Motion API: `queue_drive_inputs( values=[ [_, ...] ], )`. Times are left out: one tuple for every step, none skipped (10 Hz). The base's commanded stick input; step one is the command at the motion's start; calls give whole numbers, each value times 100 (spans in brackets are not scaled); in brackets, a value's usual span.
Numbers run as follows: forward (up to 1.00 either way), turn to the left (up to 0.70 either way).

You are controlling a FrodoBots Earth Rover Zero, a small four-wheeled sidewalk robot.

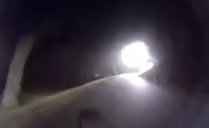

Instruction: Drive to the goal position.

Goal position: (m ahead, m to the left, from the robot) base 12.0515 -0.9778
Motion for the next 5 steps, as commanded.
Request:
queue_drive_inputs(
  values=[
    [100,-13],
    [100,-13],
    [100,-13],
    [100,-13],
    [100,-13]
  ],
)
